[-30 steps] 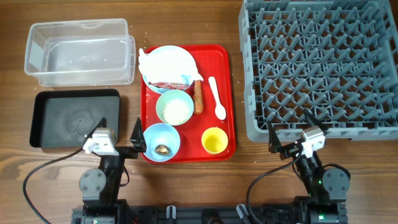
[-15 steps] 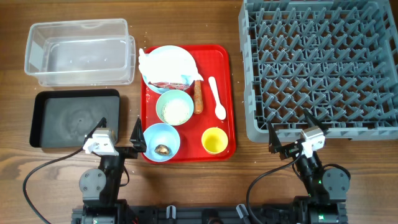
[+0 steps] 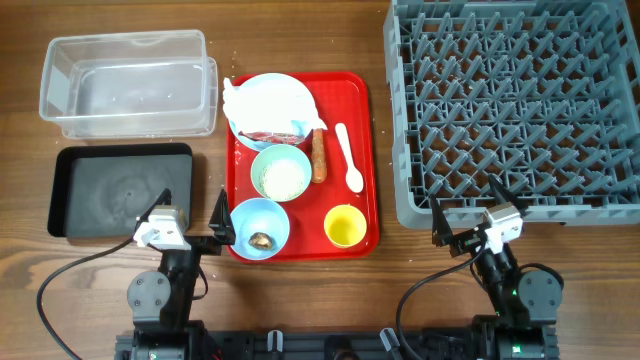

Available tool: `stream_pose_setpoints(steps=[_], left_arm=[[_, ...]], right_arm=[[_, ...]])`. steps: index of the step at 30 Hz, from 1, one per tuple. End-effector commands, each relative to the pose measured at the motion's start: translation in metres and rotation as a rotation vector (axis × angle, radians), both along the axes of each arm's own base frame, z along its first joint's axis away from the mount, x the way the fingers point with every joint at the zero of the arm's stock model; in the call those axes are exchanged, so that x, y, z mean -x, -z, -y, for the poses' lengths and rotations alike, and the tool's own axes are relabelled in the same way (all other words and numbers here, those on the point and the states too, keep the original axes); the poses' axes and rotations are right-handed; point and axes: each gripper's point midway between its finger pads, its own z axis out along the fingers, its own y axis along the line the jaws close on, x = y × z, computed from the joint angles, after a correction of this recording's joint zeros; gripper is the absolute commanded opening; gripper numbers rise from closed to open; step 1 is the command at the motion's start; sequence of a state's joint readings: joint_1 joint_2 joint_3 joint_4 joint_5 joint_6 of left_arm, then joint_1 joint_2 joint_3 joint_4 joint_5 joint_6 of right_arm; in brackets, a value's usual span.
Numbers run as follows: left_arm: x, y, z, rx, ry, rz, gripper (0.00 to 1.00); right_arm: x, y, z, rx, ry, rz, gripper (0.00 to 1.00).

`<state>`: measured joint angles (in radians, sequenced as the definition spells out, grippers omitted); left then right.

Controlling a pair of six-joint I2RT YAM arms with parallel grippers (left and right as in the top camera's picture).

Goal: Sort waste into correct bins and load items into the dishwasher rack

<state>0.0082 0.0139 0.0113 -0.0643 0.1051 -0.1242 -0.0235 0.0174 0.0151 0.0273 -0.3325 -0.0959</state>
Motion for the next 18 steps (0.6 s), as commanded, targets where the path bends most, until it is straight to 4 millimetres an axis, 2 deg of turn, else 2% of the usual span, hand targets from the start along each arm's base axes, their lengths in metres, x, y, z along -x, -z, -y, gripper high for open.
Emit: stream_pose_setpoints(steps=[1, 10, 13, 15, 18], left_arm=[[0.0, 0.002, 0.002, -0.012, 0.008, -0.001, 1.0], [0.0, -0.005, 0.002, -0.012, 0.008, 0.026, 1.0], [0.002, -0.019, 0.002, -0.012, 0.007, 0.057, 1.0], [0.007, -0.043, 0.001, -0.012, 0.007, 0.079, 1.0], [0.011, -0.066, 0.001, -0.012, 0.007, 0.075, 1.0]], right_arm=[[0.0, 0.001, 0.0, 0.009, -0.002, 0.012, 1.0], [0.002, -0.017, 0.0, 0.007, -0.003, 0.085, 1.0], [0.003, -0.026, 0.0, -0.045, -0.007, 0.104, 1.0], [0.007, -0.042, -0.002, -0.046, -0.019, 0.137, 1.0], [0.012, -0.065, -0.002, -0.041, -0.02, 0.183, 1.0]])
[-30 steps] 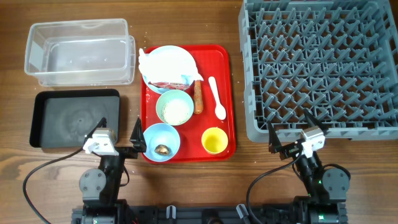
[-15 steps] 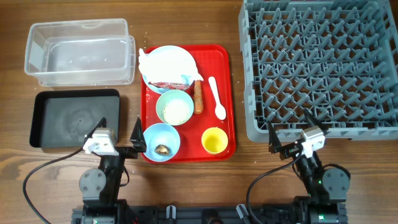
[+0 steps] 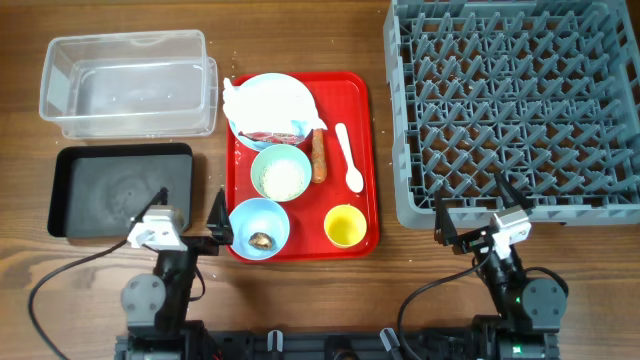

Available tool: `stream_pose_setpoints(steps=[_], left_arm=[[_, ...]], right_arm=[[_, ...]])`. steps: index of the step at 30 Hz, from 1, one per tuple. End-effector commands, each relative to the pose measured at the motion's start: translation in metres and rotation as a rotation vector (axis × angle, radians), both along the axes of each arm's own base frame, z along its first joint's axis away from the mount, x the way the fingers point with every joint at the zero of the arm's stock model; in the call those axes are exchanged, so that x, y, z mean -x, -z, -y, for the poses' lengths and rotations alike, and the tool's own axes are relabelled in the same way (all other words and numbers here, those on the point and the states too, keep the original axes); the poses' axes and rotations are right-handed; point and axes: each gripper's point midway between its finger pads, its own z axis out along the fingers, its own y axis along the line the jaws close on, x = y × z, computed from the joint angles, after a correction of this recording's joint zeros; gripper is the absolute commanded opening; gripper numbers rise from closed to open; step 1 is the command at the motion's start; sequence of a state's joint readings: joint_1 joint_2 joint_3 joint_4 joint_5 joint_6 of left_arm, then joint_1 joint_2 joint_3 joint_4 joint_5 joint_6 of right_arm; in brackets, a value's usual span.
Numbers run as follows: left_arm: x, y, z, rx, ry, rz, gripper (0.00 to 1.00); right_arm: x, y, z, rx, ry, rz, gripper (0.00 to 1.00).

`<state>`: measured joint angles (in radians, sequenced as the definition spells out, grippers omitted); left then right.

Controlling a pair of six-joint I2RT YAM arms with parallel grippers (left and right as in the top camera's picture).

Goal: Sort waste into correct bins and load items into the dishwasher rack
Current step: 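Reach the left gripper to the white tissue on the plate and grasp it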

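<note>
A red tray (image 3: 370, 150) holds a white bowl (image 3: 270, 100) with a wrapper in it, a pale green bowl (image 3: 281, 173) of white food, and a blue bowl (image 3: 259, 225) with a brown scrap. It also carries a yellow cup (image 3: 344, 226), a white spoon (image 3: 349, 158) and a brown stick-like piece (image 3: 319, 156). The grey dishwasher rack (image 3: 520, 100) stands at the right. My left gripper (image 3: 190, 208) is open, low at the tray's front left corner. My right gripper (image 3: 472, 205) is open at the rack's front edge. Neither holds anything.
A clear plastic bin (image 3: 128, 82) sits at the back left, with a black bin (image 3: 120, 190) in front of it. Both arm bases and their cables lie along the table's front edge.
The left gripper has shifted slightly to the left and towards the front. The right gripper has shifted slightly to the right and front. Both stay open, and the items on the tray have not moved.
</note>
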<state>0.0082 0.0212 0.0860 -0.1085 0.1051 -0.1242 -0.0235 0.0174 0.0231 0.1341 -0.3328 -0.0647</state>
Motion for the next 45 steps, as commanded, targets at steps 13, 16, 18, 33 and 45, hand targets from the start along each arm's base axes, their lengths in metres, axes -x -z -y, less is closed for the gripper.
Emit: stream_pose_setpoints(steps=[13, 16, 18, 33, 45], left_arm=[[-0.029, -0.115, 0.001, -0.009, 0.009, -0.312, 1.0], [-0.044, -0.117, 0.002, -0.008, 0.011, -0.465, 1.0], [-0.054, -0.114, 0.001, -0.007, 0.011, -0.579, 1.0], [-0.127, -0.034, 0.075, 0.262, 0.413, -1.026, 1.0], [-0.193, -0.067, 0.085, 0.142, 0.085, -0.89, 0.99]], right_arm=[[-0.006, -0.119, -0.005, -0.011, -0.034, -0.087, 1.0], [-0.019, -0.127, -0.006, -0.017, -0.041, -0.255, 1.0], [-0.028, -0.132, -0.006, -0.022, -0.04, -0.369, 1.0], [-0.084, -0.092, -0.027, -0.221, -0.143, -1.0, 1.0], [-0.082, -0.092, -0.027, -0.215, -0.144, -1.002, 1.0]])
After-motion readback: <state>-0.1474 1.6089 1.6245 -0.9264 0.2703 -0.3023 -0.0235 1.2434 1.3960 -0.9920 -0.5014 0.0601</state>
